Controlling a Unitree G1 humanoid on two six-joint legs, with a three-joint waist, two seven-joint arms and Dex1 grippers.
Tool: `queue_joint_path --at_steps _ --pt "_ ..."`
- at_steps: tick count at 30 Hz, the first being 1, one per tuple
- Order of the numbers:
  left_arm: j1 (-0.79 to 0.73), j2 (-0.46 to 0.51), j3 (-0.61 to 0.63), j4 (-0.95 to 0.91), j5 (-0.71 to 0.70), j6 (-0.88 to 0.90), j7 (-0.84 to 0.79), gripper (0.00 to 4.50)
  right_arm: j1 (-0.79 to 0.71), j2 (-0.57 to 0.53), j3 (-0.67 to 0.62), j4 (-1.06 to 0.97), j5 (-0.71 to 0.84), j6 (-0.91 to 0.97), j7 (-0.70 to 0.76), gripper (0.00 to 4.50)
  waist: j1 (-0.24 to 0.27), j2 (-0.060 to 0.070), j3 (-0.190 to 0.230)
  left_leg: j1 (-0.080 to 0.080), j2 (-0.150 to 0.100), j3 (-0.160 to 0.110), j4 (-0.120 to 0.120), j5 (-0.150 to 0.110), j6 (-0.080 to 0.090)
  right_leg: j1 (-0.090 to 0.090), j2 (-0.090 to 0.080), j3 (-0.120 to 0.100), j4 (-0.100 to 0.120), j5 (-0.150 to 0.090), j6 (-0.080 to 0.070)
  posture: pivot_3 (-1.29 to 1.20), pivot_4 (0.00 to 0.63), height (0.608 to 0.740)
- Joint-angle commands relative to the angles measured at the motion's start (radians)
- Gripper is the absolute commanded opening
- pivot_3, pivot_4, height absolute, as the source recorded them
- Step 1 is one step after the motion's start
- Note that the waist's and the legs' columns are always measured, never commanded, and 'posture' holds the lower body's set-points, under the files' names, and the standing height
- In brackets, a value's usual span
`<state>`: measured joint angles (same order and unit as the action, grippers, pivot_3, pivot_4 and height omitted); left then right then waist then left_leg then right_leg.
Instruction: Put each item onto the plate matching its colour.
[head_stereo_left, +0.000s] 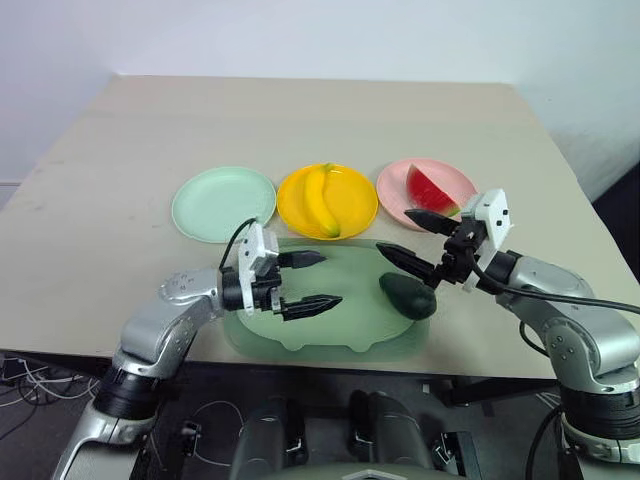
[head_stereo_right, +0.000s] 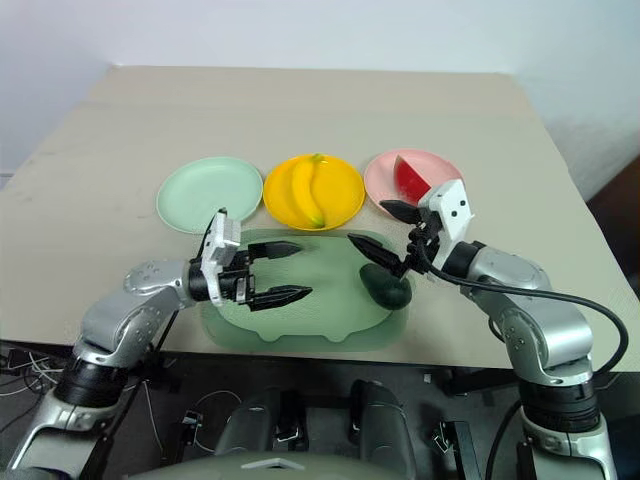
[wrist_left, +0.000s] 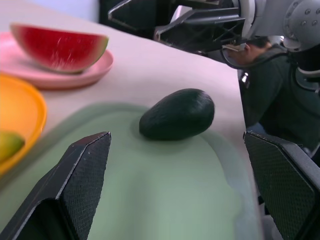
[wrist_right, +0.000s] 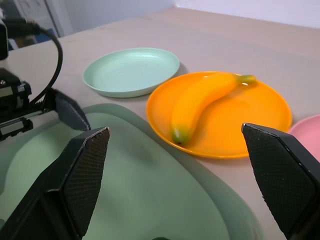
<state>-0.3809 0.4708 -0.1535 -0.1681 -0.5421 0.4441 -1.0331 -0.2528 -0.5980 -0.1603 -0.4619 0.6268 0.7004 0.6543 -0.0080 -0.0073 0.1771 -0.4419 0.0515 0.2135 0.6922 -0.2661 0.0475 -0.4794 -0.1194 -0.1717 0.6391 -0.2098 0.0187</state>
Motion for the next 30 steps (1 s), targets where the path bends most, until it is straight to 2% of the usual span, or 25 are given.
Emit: queue_joint_path --at_steps 1,9,20,22,30 --pt "-0.05 -0.029 -0.027 0.07 0.044 -0.072 -0.038 4.46 0.004 -0.031 -0.054 -0.053 0.041 0.016 -0.003 4.5 -0.001 0.0 0.0 0.0 0.0 0.0 0.0 0.0 0.001 0.0 0.0 0.0 0.0 0.001 -0.001 0.0 0.15 0.696" --pt "-0.193 -0.157 -0.101 0.327 0.137 -0.216 -0.142 4.46 0.094 -0.11 -0.127 -0.113 0.099 0.109 -0.018 4.5 -0.001 0.0 0.0 -0.001 0.0 -0.002 0.005 -0.002 0.003 0.002 0.0 -0.002 0.0 0.003 0.0 0.0 0.15 0.696" --pt "-0.264 -0.295 -0.139 0.524 0.225 -0.376 -0.206 4.46 0.16 -0.156 -0.157 -0.157 0.12 0.143 -0.044 4.5 0.001 0.0 0.0 -0.001 0.0 -0.003 0.007 -0.004 0.006 0.004 0.0 -0.003 -0.001 0.001 0.003 0.0 0.15 0.696" --pt "-0.28 -0.312 -0.148 0.562 0.24 -0.406 -0.227 4.46 0.18 -0.165 -0.171 -0.168 0.12 0.145 -0.046 4.5 0.0 0.0 0.0 -0.001 0.0 -0.003 0.007 -0.006 0.011 0.005 0.0 -0.003 -0.002 0.001 0.003 0.0 0.15 0.696" --pt "-0.339 -0.359 -0.176 0.673 0.278 -0.48 -0.336 4.46 0.218 -0.176 -0.202 -0.178 0.119 0.138 -0.059 4.5 -0.002 0.0 0.0 -0.001 0.0 -0.003 0.007 -0.007 0.012 0.005 0.0 -0.003 -0.003 0.001 0.003 0.0 0.15 0.696"
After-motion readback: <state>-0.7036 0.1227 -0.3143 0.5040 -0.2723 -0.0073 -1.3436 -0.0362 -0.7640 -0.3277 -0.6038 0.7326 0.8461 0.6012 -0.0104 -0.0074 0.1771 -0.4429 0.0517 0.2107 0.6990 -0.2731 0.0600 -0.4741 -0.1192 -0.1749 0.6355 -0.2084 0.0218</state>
